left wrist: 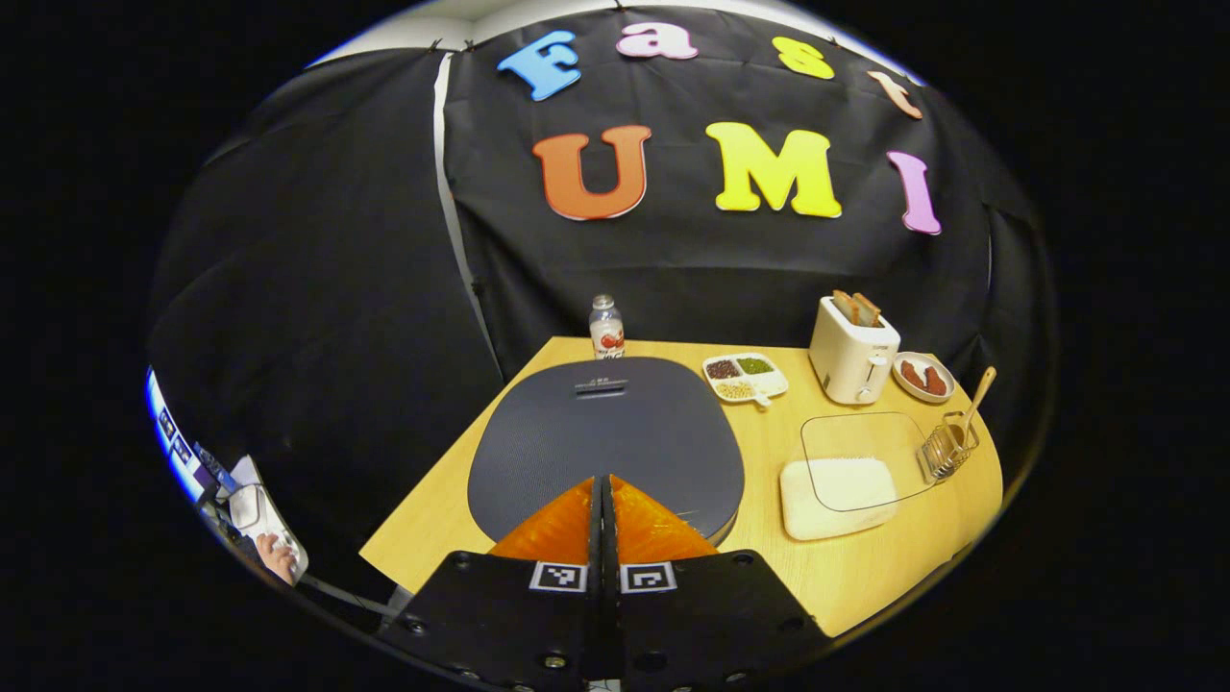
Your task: Close the left gripper, press the button to open the rice cooker; take a wooden spoon from the chopstick holder with the right hand, scoop a spoonful of rice and pour it into the rice cooker, then put the wooden spoon back into the chopstick holder.
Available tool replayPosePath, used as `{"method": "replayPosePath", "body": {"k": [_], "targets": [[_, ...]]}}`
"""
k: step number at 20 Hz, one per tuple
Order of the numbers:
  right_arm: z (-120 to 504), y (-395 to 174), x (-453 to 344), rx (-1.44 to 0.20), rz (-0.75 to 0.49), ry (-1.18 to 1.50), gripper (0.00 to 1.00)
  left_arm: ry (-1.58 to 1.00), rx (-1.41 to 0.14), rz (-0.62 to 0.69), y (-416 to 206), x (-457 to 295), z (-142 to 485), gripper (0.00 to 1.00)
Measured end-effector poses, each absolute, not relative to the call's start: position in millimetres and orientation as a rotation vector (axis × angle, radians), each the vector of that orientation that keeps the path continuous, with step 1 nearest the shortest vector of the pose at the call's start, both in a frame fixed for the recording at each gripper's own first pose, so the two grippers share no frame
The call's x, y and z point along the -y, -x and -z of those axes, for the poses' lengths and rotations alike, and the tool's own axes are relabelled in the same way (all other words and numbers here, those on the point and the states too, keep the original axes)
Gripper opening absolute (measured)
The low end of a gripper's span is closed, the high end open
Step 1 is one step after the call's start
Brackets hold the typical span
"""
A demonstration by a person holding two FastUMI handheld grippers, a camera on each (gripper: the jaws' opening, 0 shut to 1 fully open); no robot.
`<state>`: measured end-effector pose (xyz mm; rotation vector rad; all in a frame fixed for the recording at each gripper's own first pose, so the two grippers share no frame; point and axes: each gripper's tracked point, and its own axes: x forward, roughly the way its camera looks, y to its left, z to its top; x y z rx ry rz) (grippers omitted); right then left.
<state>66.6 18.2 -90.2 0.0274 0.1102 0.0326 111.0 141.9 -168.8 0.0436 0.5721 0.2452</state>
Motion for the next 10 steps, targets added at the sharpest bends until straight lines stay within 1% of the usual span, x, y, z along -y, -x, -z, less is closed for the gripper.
{"method": "replayPosePath", "body": {"k": [2,6,7,8,10], "targets": [[96.2,-71.8,-17.9,-0.123,-0.034,-0.030,1.00,-0.031,-0.603,-0.268,-113.0,-150.9,181.1,0.00],[104.7,-77.1,-17.1,-0.143,-0.037,-0.033,1.00,0.022,-0.643,-0.256,-114.6,-155.3,195.7,0.00],[104.5,-77.3,-16.4,-0.143,-0.037,-0.035,0.97,0.026,-0.642,-0.262,-114.2,-155.3,196.0,0.00],[105.7,-77.8,-15.6,-0.143,-0.035,-0.037,1.00,0.022,-0.649,-0.264,-113.3,-153.5,197.7,0.00],[108.2,-78.8,-15.6,-0.143,-0.033,-0.037,1.00,-0.002,-0.664,-0.262,-111.7,-150.4,199.8,0.00]]}}
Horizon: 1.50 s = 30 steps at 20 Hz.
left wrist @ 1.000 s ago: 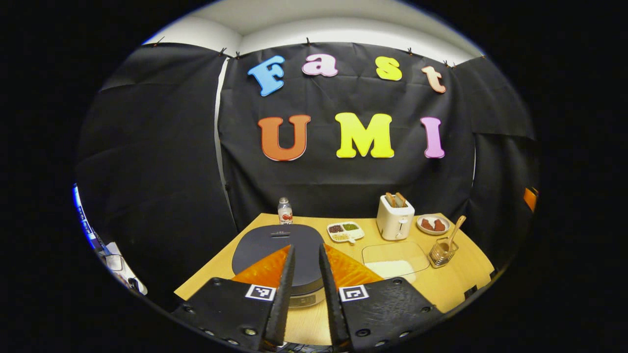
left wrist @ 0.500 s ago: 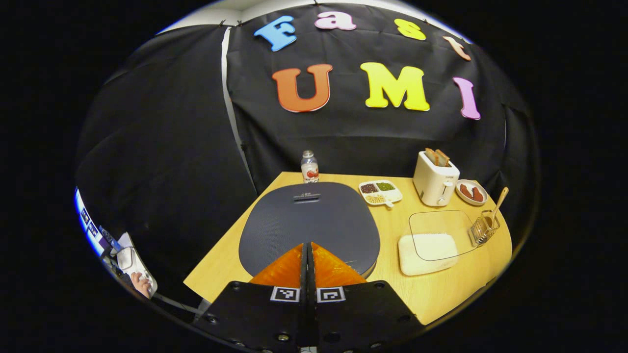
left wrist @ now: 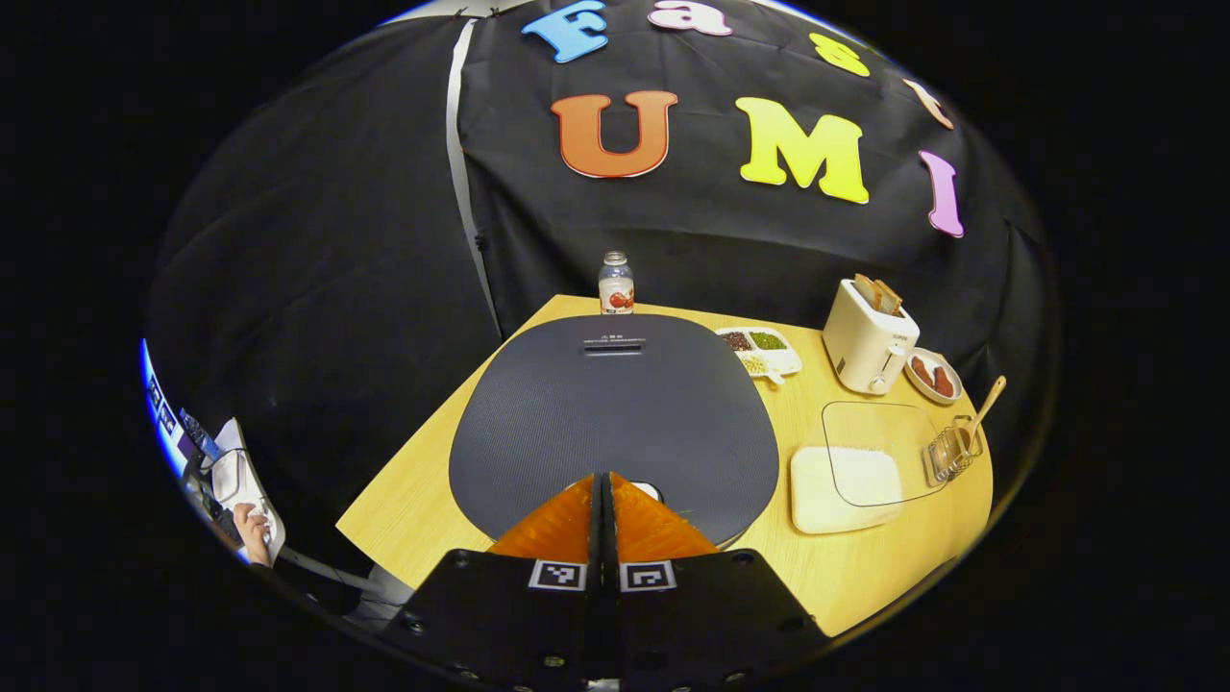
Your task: Close the left gripper, press the button to open the rice cooker; take a wooden spoon from the chopstick holder with the right hand, scoop a spoonful of rice and pour it into the rice cooker, then put the wooden spoon back into the chopstick holder.
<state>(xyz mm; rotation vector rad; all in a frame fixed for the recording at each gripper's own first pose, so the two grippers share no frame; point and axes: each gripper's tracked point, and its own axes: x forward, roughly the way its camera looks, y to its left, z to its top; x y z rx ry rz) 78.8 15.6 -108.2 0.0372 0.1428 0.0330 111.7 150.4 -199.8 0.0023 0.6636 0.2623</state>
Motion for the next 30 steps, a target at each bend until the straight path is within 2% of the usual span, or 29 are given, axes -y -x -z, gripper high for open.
{"method": "replayPosePath", "body": {"k": [1,2,5,8,9,10,11,14,19,22,23,24,25,26,27,28,30], "targets": [[110.1,-80.1,-16.5,-0.147,-0.033,-0.036,0.97,-0.018,-0.667,-0.263,-111.5,-150.8,200.7,0.00],[113.4,-80.4,-18.5,-0.153,-0.036,-0.035,1.00,-0.026,-0.665,-0.260,-109.8,-150.4,201.6,0.00],[117.9,-80.4,-23.5,-0.164,-0.048,-0.036,0.97,0.011,-0.655,-0.265,-111.5,-151.0,202.4,0.00],[119.0,-76.7,-23.7,-0.165,-0.050,-0.034,0.97,0.000,-0.640,-0.264,-108.8,-150.7,198.5,0.00],[118.0,-75.6,-23.0,-0.166,-0.047,-0.032,1.00,-0.001,-0.620,-0.266,-112.8,-151.5,194.4,0.00],[119.1,-74.8,-22.0,-0.168,-0.045,-0.029,0.97,-0.004,-0.595,-0.269,-107.0,-147.9,185.8,0.00],[118.8,-72.8,-21.8,-0.169,-0.046,-0.026,1.00,-0.038,-0.530,-0.278,-111.2,-149.2,172.8,0.00],[119.5,-68.9,-20.2,-0.170,-0.042,-0.014,1.00,-0.089,-0.356,-0.316,-102.3,-142.7,108.3,0.00],[114.9,-60.2,-17.5,-0.162,-0.037,-0.008,0.97,-0.011,-0.219,-0.207,-71.9,-94.1,52.6,0.00],[115.1,-59.6,-17.5,-0.159,-0.036,0.001,1.00,0.013,-0.197,-0.164,-60.6,-74.9,46.5,0.57],[115.1,-60.1,-17.5,-0.160,-0.039,0.001,0.97,0.017,-0.194,-0.161,-56.3,-72.5,45.3,0.76],[116.6,-59.6,-17.7,-0.161,-0.042,-0.003,1.00,0.014,-0.180,-0.156,-49.1,-69.3,41.4,0.95],[117.3,-61.0,-17.0,-0.164,-0.041,-0.007,1.00,0.011,-0.168,-0.153,-45.4,-67.3,38.5,0.98],[120.4,-65.2,-16.0,-0.168,-0.040,-0.012,1.00,0.010,-0.160,-0.146,-41.7,-62.2,37.3,0.90],[121.9,-69.0,-16.1,-0.168,-0.033,-0.015,1.00,0.011,-0.153,-0.140,-38.5,-59.2,36.6,0.90],[122.1,-74.3,-15.2,-0.154,-0.028,-0.009,1.00,0.012,-0.144,-0.137,-35.8,-56.7,36.5,0.98],[130.7,-88.0,-21.5,-0.146,-0.036,0.022,1.00,-0.002,-0.123,-0.138,-29.6,-54.9,35.2,0.98]]}}
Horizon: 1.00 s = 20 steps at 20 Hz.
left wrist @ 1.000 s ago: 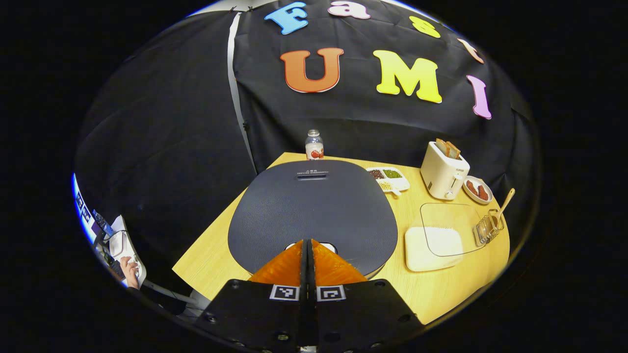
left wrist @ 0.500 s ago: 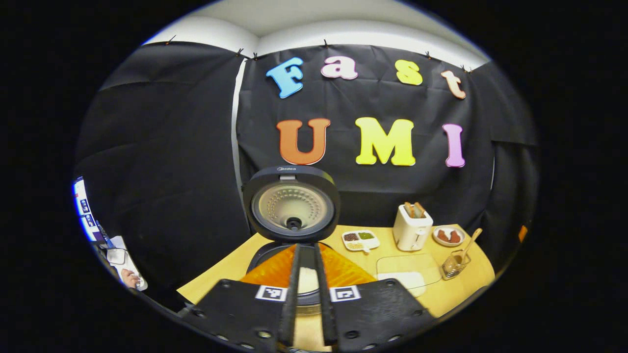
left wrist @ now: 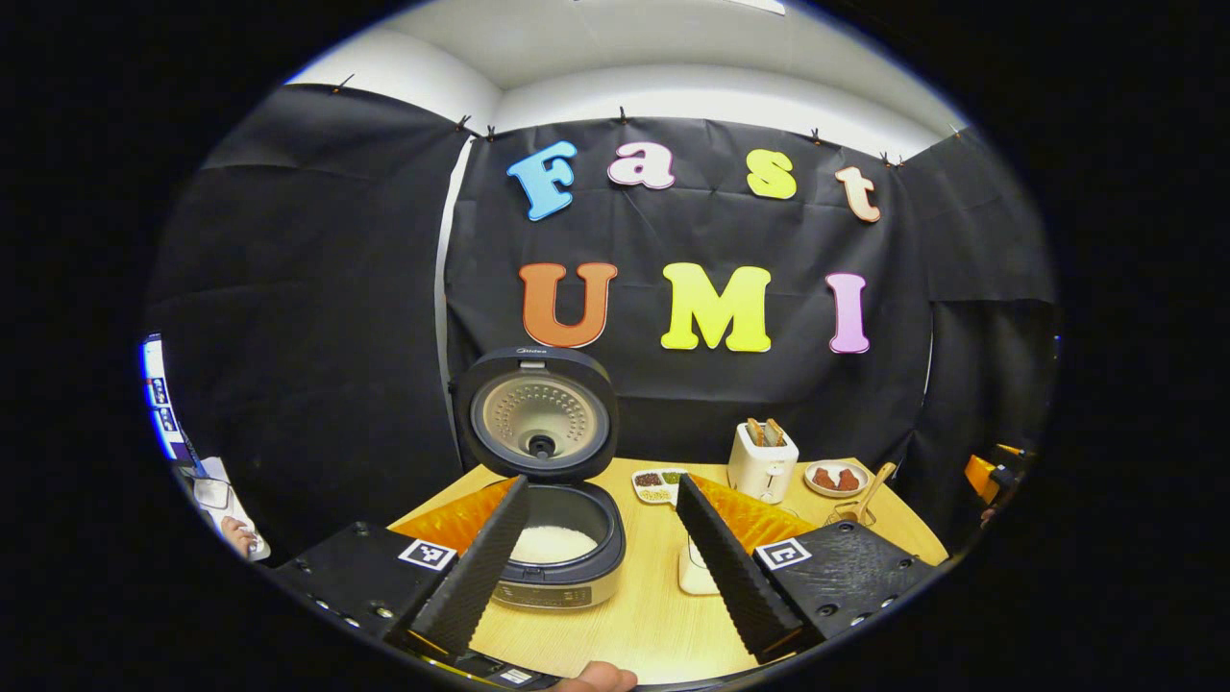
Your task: Close the left gripper, press the button to open the rice cooker; take a wooden spoon from the chopstick holder with the right hand, scoop a spoonful of rice and pour it into the rice cooker, then put the wooden spoon back into the chopstick holder.
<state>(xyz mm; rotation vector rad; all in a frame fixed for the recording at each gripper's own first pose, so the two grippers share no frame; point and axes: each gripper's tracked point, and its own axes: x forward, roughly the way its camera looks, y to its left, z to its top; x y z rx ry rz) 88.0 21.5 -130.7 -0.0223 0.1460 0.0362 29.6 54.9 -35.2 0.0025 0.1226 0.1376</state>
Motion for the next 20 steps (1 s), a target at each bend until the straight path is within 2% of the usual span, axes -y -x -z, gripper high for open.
{"method": "replayPosePath", "body": {"k": [6,12,13,20], "targets": [[174.5,-141.4,-52.4,-0.212,-0.128,-0.009,1.00,-0.012,-0.094,-0.086,-11.7,-33.2,51.4,0.97],[228.1,-210.8,-62.3,-0.291,-0.119,-0.063,0.97,-0.036,-0.082,-0.049,-4.8,-19.5,74.6,0.97],[237.0,-219.1,-63.4,-0.309,-0.114,-0.074,1.00,-0.044,-0.080,-0.051,-4.9,-19.8,78.5,0.97],[293.5,-284.2,-71.4,-0.413,-0.099,-0.095,1.00,-0.075,-0.050,-0.098,6.7,-34.9,86.5,0.96]]}}
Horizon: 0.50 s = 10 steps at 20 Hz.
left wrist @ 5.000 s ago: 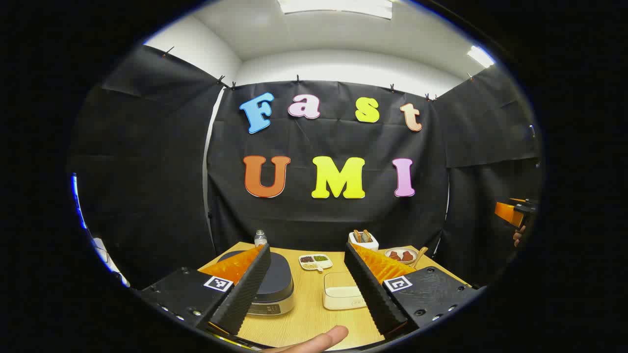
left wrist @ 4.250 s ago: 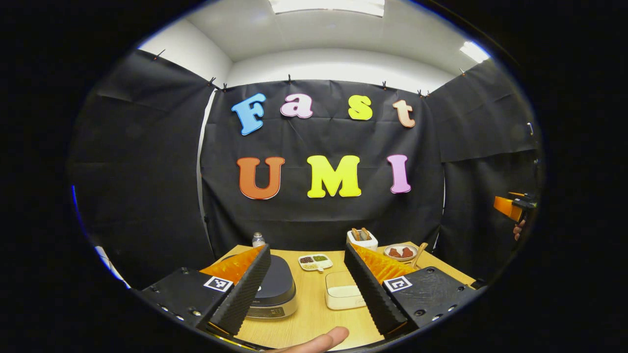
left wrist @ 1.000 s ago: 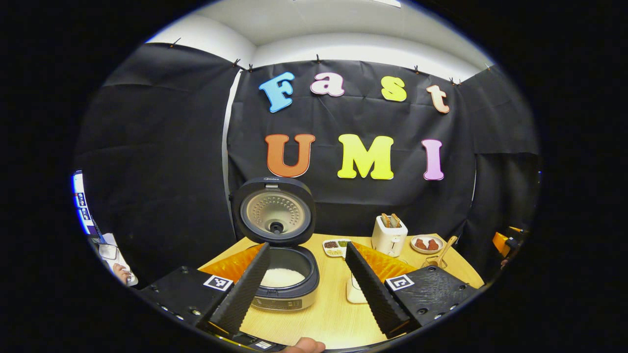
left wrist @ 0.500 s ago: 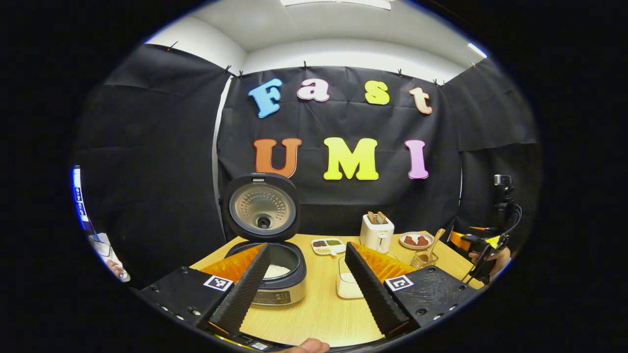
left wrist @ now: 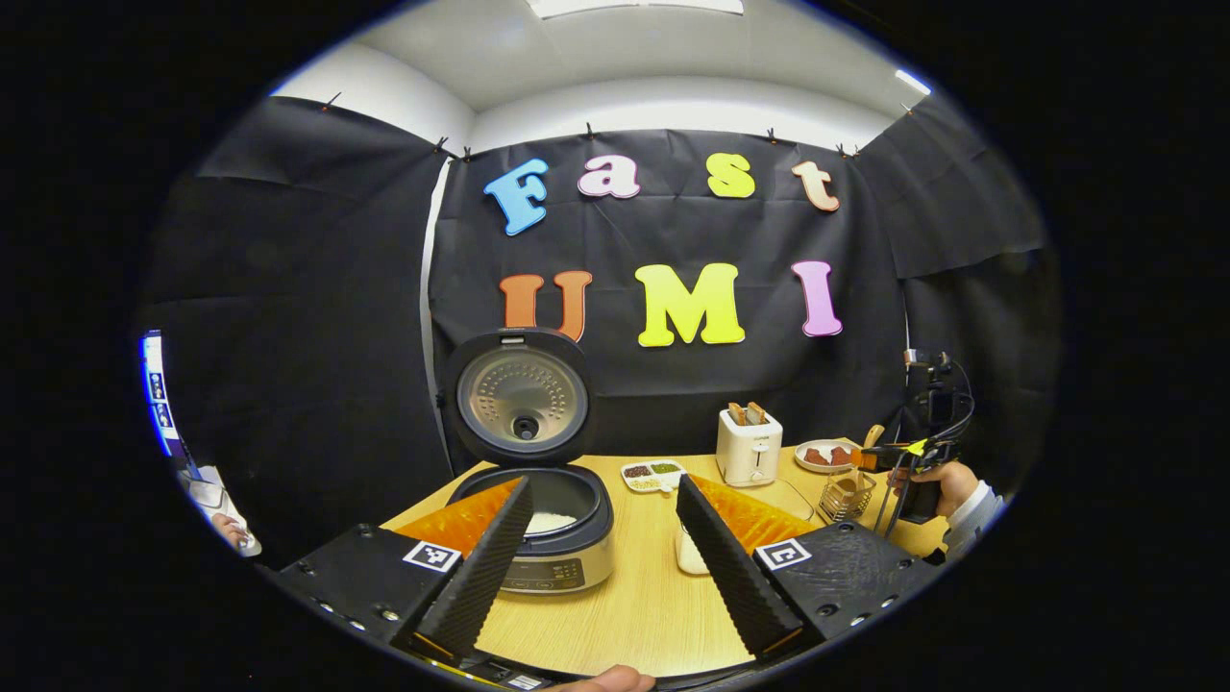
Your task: Close the left gripper, press the button to open the rice cooker; take a wooden spoon from the chopstick holder with the right hand, scoop a spoonful of rice and pour it into the rice cooker, then put the wooden spoon back into the chopstick holder.
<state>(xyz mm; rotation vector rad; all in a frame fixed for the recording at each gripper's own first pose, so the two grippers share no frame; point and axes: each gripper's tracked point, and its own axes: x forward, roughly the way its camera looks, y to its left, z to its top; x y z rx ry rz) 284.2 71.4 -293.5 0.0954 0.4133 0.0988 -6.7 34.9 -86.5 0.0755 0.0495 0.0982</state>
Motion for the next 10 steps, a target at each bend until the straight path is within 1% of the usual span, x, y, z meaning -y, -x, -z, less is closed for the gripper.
{"method": "replayPosePath", "body": {"k": [1,2,3,4,6,7,8,9,10], "targets": [[298.8,-292.4,-68.1,-0.423,-0.087,-0.107,1.00,-0.074,-0.045,-0.104,8.9,-36.1,86.8,1.00],[303.5,-300.7,-63.7,-0.433,-0.078,-0.129,1.00,-0.076,-0.043,-0.099,9.4,-35.1,88.8,0.96],[308.3,-307.8,-61.6,-0.447,-0.076,-0.157,1.00,-0.076,-0.042,-0.095,9.7,-33.9,89.0,0.96],[313.8,-313.8,-65.4,-0.462,-0.104,-0.187,0.97,-0.077,-0.045,-0.094,9.1,-34.8,91.3,0.96],[314.6,-320.8,-72.2,-0.461,-0.164,-0.255,0.78,-0.080,-0.053,-0.082,8.4,-32.4,93.4,0.96],[315.8,-324.6,-71.9,-0.456,-0.160,-0.278,0.74,-0.083,-0.052,-0.081,6.5,-32.2,93.1,0.96],[321.9,-329.9,-67.9,-0.466,-0.154,-0.276,0.65,-0.085,-0.054,-0.078,5.6,-31.4,93.7,0.96],[323.7,-330.7,-66.9,-0.467,-0.154,-0.262,0.73,-0.087,-0.054,-0.071,4.8,-29.7,93.9,0.96],[327.2,-331.5,-66.8,-0.475,-0.146,-0.244,0.72,-0.086,-0.054,-0.064,4.0,-27.9,94.2,0.96]]}}
